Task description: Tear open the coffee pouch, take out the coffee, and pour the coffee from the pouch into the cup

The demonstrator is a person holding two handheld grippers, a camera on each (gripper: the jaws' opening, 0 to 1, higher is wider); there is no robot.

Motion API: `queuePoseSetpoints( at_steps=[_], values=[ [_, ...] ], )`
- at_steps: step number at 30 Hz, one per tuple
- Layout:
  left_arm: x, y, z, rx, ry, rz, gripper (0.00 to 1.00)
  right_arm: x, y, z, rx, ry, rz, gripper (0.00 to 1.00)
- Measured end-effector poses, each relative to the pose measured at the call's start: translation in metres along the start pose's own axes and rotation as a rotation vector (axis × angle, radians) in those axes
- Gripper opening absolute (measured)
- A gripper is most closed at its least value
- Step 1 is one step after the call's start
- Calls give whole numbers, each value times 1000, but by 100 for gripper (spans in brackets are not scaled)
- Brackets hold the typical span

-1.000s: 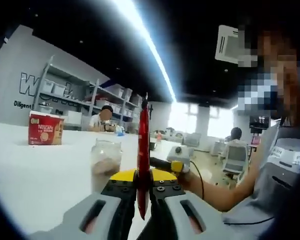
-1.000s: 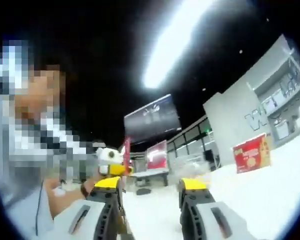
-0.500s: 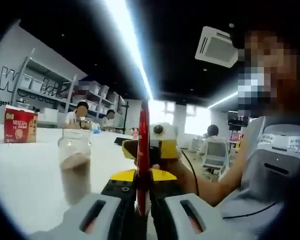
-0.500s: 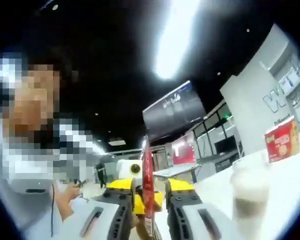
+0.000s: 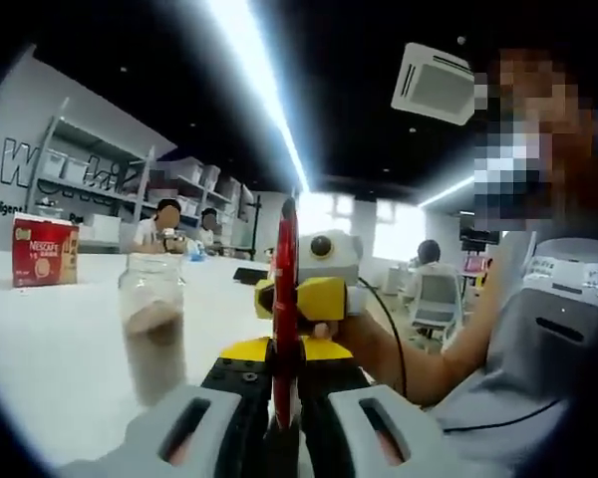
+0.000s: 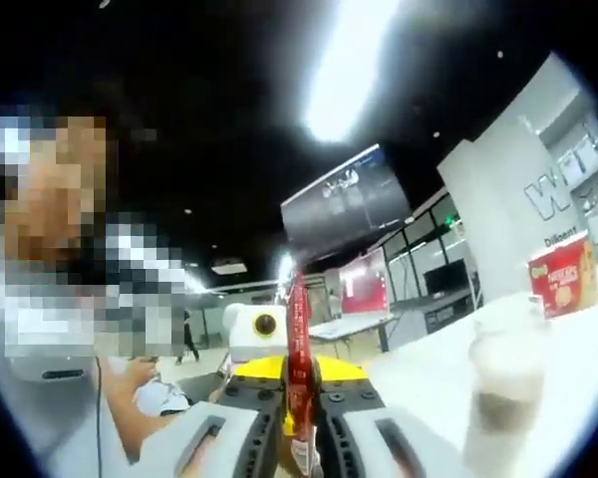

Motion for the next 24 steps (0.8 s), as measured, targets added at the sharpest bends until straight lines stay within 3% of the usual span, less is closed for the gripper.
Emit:
queuePoseSetpoints(
  at_steps=[8,14,16,20,22,24],
  values=[
    [0,3,4,14,-22,23,15,-3,4,-5,-24,34,-24,8],
    [-17,8,-1,2,-19,24,21,-23,9,4,-42,-14,-18,8],
    [-28,20,-7,-4,9,70,21,-30,6,6,-36,-28,-10,8],
    [-34,49,-8,-49,0,173,20,-36,-5,9,-15,-49,-19,8],
    [-25,51,-11,-101,2,145,20,-34,-9,7,-9,-46,-24,9],
    [-9,50,-11,-96,-12,110,22,-32,-10,2,-7,-39,-20,9]
  ],
)
Point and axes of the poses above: the point that each gripper's makers call its tool centre point, and the gripper's own axes: x roughly forward along the fingers, z roughly to its right, y roughly out of its top, the point moved 2 cm from there along -x, roughly backward along the fingers, and after that the axes turned 8 degrees about x, right-handed, at the moved point
